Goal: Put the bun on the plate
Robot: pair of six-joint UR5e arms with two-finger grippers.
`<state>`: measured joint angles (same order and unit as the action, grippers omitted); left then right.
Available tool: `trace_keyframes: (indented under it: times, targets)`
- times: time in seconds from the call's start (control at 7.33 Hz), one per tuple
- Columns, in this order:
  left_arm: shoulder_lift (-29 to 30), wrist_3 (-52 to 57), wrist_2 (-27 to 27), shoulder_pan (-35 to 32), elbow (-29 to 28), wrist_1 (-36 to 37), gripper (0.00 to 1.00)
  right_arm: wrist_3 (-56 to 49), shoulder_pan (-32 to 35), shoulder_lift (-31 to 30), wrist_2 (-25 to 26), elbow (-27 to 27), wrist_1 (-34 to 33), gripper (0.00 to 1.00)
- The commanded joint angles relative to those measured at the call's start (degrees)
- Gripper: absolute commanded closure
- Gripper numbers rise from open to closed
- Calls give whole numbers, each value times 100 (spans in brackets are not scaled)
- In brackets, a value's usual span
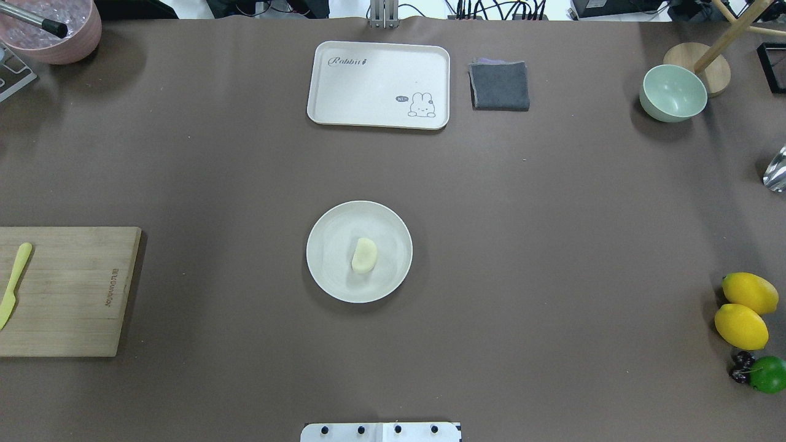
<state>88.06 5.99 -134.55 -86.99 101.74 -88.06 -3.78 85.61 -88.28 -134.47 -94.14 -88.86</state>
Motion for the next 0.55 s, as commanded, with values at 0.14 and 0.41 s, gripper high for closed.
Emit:
trace_keyframes:
  times: [0.14,0.41]
  targets:
    - [10,-10,-1,6,-22,0,3,9,0,4,0,-8,0,0]
    - [18,-10,-1,6,-57,0,2,9,0,21,0,-17,-9,0]
